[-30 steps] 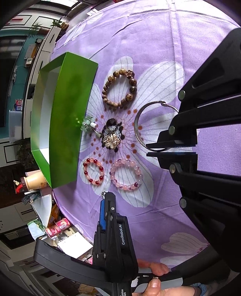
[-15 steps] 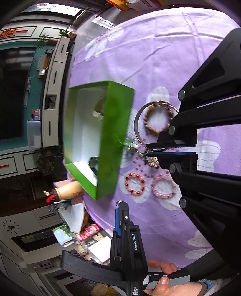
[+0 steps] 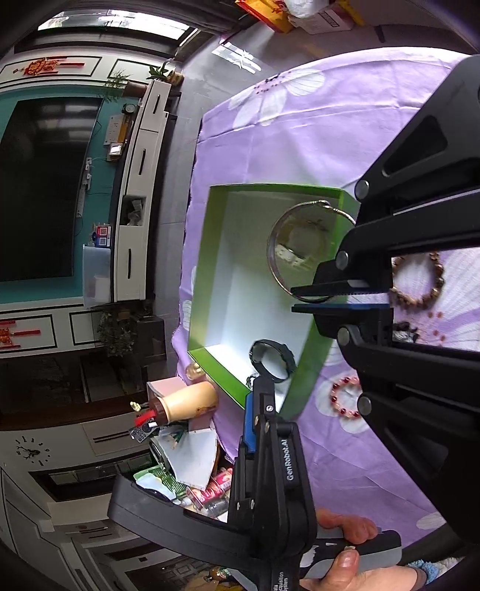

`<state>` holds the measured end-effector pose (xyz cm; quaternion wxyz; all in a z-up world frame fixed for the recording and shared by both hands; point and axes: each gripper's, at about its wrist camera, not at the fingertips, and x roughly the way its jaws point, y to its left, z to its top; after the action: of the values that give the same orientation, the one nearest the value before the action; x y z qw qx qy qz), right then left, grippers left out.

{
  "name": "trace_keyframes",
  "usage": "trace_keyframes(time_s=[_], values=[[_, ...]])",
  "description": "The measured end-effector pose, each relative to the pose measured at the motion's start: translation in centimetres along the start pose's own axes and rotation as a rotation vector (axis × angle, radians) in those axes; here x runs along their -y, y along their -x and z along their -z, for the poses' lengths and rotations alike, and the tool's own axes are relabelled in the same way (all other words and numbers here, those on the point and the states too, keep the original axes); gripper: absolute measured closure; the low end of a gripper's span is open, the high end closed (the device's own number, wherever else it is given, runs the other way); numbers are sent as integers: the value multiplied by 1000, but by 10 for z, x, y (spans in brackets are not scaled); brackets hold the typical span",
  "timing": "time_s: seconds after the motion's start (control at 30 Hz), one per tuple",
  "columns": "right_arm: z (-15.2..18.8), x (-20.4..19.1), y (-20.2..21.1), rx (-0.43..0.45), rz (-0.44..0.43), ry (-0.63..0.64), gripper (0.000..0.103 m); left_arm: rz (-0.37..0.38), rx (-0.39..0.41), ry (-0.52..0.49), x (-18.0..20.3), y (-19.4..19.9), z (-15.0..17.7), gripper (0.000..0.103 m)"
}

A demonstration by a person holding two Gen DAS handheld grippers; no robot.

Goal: Organize jewelry
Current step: 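Carry the ring and bangle into the green box and release both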

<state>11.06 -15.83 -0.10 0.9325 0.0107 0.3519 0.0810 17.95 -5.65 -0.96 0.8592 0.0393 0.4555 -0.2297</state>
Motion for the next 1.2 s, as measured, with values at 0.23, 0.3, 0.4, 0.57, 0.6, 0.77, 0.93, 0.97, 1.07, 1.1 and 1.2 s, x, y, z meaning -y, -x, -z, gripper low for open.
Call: trace_keyframes(time_s=[0.23,0.3,0.4,0.57,0.6,0.77,0.93,0.97,1.07,1.1,1.2], values=[[-25,18,-35,-24,-15,-18,100,28,-67,34,-1,-42,-25,83],[-30,24,-48,-45,-21,-29,100,31,-87,39,-2,-53,-29,83],[-36,34,-65,-67,-27,-53,100,37,-122,49,-2,-73,-32,83],[-42,46,-90,-102,-32,-90,100,18,-158,32,4,-97,-33,83],[-42,48,-94,-108,-29,-97,100,15,-161,29,5,-99,-32,83],[-42,54,-112,-130,-18,-113,100,-5,-188,14,8,-112,-31,83],[-40,59,-122,-146,-7,-131,99,-22,-203,8,14,-118,-30,82],[-40,61,-124,-147,0,-134,97,-22,-206,7,14,-120,-29,82],[-40,67,-125,-153,12,-150,87,-23,-209,6,15,-121,-30,81],[-40,69,-124,-149,16,-159,84,-23,-207,5,16,-121,-30,79],[-39,77,-114,-126,8,-195,82,-20,-192,8,16,-115,-31,65]])
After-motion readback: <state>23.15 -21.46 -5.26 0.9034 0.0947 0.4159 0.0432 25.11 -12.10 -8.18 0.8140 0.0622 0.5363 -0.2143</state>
